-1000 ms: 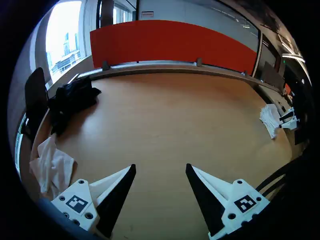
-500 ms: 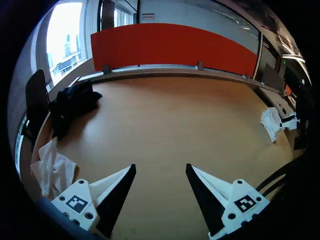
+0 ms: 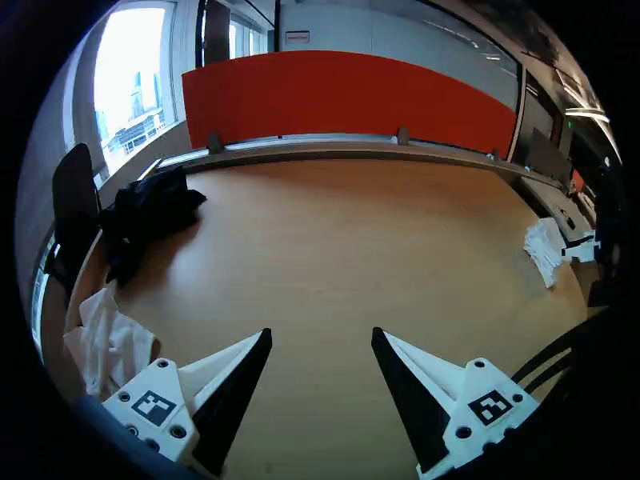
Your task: Fold towel
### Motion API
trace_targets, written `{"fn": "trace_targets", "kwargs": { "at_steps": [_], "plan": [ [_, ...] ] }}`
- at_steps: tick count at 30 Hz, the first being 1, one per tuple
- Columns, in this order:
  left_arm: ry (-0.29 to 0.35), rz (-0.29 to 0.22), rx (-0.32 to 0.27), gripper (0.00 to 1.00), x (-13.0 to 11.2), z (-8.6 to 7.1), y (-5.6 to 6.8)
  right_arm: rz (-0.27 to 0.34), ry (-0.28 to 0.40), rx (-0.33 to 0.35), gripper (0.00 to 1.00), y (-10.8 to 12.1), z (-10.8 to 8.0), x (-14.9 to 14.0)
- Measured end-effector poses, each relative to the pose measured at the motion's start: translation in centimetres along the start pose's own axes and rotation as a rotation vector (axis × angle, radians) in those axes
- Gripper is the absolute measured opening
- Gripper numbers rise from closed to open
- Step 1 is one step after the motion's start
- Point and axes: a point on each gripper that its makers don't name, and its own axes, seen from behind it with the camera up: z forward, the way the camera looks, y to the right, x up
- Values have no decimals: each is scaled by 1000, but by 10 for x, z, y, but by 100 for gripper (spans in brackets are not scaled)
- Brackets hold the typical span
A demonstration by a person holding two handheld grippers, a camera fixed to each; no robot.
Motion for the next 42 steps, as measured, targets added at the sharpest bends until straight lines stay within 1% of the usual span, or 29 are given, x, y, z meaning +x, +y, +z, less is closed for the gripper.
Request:
{"fn": "trace_targets", "kwargs": {
  "at_steps": [3, 9, 14, 18, 21, 24, 30, 36, 39, 42],
  "plan": [
    [0, 0, 2, 92, 0, 0, 0, 8, -10, -22, 92, 1, 0, 1],
    [4, 3, 6, 92, 2, 2, -1, -8, -14, -12, 92, -8, 0, 2],
    [11, -2, 13, 92, 5, 2, -2, -7, -8, -11, 92, -12, 1, 4],
    [23, -6, 21, 92, 10, 2, -5, -1, 7, -18, 92, -12, 0, 7],
    [39, -6, 28, 92, 17, 2, -8, 5, 34, -29, 92, -10, 0, 14],
    [59, -7, 35, 92, 25, 1, -9, 13, 88, -36, 92, -11, -3, 26],
    [119, -10, 54, 92, 52, -4, -12, 16, 224, -49, 92, -13, -13, 58],
    [212, 9, 67, 92, 90, -15, -12, 11, 376, -62, 92, -15, -30, 93],
    [262, 21, 76, 92, 108, -21, -11, 16, 444, -64, 92, -16, -39, 109],
    [310, 29, 74, 92, 124, -27, -8, 28, 510, -63, 92, -19, -51, 126]
  ]
}}
